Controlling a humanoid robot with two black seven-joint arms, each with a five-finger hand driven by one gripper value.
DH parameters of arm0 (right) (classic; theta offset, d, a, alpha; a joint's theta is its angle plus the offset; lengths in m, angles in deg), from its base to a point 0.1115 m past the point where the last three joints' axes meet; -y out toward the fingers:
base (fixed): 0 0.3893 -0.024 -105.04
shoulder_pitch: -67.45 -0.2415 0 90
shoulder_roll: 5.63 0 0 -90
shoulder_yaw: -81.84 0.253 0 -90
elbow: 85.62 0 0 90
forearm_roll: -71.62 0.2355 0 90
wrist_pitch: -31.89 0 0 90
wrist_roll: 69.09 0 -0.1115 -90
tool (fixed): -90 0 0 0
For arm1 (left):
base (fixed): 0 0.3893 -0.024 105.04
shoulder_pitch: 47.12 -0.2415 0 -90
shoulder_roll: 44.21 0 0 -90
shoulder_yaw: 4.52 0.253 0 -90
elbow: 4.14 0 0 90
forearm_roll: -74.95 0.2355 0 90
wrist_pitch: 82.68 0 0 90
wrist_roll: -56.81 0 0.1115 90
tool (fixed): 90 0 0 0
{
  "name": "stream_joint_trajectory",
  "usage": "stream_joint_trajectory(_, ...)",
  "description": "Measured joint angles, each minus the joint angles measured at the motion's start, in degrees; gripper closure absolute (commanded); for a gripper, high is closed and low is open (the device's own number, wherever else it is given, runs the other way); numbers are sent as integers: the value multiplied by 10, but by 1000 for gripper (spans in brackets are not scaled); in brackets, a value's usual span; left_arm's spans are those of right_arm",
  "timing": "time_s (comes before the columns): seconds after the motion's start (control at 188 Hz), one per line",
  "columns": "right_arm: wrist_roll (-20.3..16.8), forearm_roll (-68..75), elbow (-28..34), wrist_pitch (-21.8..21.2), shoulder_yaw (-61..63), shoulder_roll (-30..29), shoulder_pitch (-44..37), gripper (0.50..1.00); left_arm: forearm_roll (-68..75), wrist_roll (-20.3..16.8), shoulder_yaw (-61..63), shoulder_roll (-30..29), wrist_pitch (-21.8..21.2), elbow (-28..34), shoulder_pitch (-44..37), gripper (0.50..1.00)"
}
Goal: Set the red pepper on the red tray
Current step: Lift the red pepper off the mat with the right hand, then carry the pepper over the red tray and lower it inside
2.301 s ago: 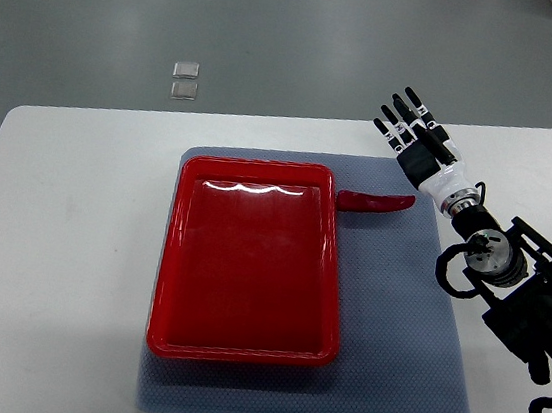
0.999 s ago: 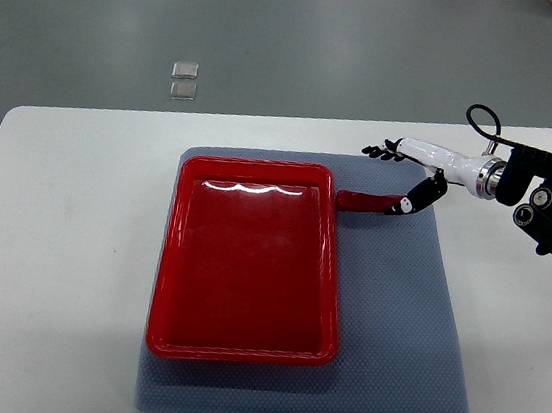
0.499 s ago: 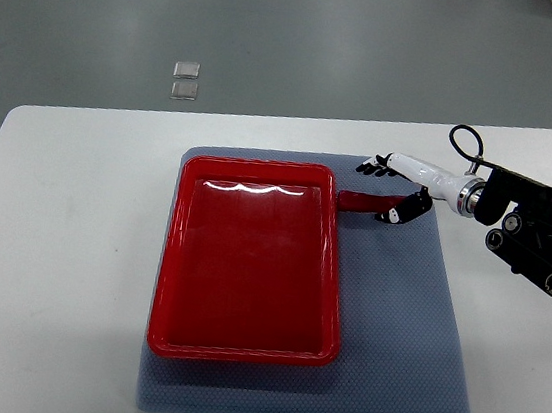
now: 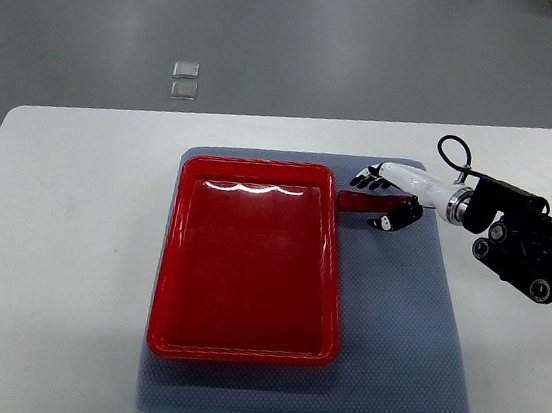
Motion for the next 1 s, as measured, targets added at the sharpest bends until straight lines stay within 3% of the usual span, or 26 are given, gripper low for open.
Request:
stream_joint_trajectory(0.085, 0, 0, -2, 7, -12, -5, -2, 1000, 0, 0, 0, 0, 0, 0, 0, 500)
stream_joint_trajectory(0.521, 3, 9, 0, 14, -26, 8, -49, 1000, 0, 0, 0, 0, 0, 1, 0, 500)
stream_joint_trajectory(0.781, -2, 17, 69, -27, -21, 70, -116, 1000, 0, 0, 1, 0, 0, 0, 0, 500)
stream_joint_trajectory(0.999, -19, 17, 96, -37, -22, 43, -133, 1000, 0, 0, 1, 0, 0, -1, 0, 500)
